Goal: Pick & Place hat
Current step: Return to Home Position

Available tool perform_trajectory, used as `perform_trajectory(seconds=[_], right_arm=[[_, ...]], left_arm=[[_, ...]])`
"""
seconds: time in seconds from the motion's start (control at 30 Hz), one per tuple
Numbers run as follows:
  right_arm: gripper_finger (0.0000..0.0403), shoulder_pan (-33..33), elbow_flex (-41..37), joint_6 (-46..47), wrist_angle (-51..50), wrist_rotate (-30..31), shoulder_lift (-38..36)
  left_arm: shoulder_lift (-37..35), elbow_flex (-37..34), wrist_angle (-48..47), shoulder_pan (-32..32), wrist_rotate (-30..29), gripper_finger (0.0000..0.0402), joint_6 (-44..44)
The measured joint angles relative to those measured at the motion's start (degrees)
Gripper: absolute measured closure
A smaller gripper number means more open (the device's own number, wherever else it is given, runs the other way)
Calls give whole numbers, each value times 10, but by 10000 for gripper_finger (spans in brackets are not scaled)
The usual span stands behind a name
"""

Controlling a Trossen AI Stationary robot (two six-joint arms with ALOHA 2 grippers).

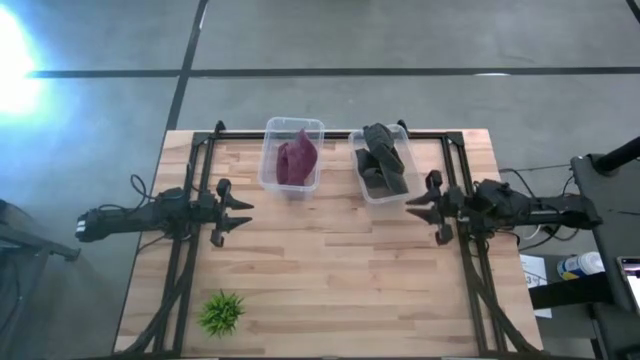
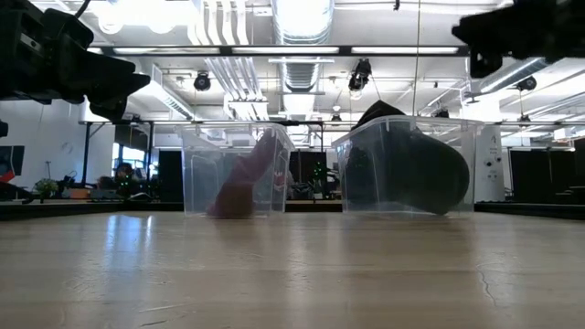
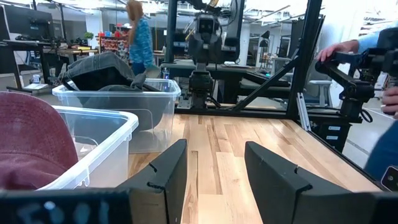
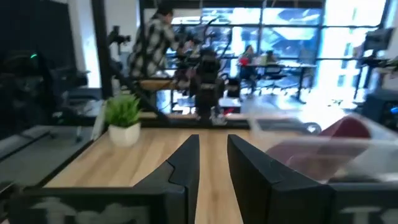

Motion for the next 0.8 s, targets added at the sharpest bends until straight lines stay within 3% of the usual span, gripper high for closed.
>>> perform_trajectory(seconds=[0.33, 0.57, 0.8], right_arm=[[318, 16, -111, 35, 86, -41, -62], [330, 18, -111, -14, 62, -40, -118], [335, 21, -111, -4, 25, -38, -155]], left_arm=[[0, 0, 0, 0, 0, 246, 0], [0, 0, 0, 0, 0, 246, 0], [0, 0, 0, 0, 0, 246, 0]])
